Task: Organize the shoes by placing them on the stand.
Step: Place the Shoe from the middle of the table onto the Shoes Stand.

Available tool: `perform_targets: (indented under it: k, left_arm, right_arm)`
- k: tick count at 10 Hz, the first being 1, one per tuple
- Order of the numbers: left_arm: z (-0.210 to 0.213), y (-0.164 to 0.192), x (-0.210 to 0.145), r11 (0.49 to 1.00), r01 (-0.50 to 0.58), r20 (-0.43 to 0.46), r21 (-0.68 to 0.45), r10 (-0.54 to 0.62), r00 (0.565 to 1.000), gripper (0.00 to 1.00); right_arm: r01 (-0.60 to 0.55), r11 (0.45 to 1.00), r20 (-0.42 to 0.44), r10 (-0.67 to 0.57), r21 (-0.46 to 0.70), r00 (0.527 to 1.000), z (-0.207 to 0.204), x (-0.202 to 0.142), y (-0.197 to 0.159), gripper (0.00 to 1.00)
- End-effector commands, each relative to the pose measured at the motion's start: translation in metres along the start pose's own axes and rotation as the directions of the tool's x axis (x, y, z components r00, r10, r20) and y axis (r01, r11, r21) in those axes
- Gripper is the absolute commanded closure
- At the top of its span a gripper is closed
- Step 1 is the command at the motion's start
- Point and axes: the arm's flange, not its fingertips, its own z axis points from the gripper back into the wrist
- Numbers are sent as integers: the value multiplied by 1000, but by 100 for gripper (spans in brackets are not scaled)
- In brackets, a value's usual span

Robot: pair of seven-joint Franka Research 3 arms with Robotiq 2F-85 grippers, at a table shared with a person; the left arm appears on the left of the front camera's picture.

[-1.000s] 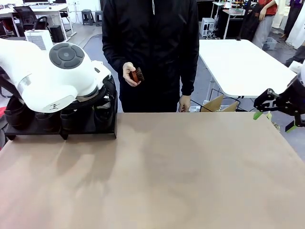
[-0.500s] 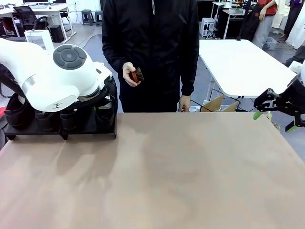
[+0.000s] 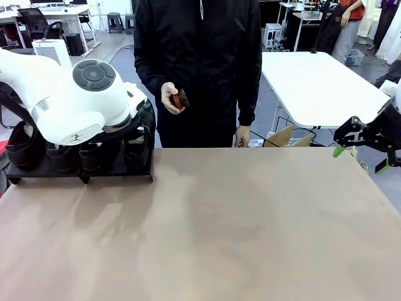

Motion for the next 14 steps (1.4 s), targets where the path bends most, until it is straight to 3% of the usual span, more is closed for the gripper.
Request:
perform_targets:
  k: [1,4,5,9,12,14]
  left_arm:
    - [2,-1,5,999,-17,45,46,15,999,77]
    - [9,0,5,997,-32,70,76,27,997,36]
    - [15,-1,4,995,-28,95,91,20,995,27]
    - [78,-15,-9,995,14,172,95,-31,985,27]
    - [118,-27,-46,997,25,22,69,-27,999,27]
    - [137,-26,-64,999,19,7,46,-20,1000,27]
  right_arm:
    - [-17,1000,-1,17,2,1000,1,1,-2,0]
    - [-17,1000,-1,17,2,1000,1,1,-2,0]
    - [-17,1000,-1,17,2,1000,1,1,-2,0]
    - [-17,1000,-1,17,2,1000,1,1,-2,0]
    - [-17,1000,-1,17,2,1000,1,1,-2,0]
    - [-17,1000,-1,17,2,1000,1,1,-2,0]
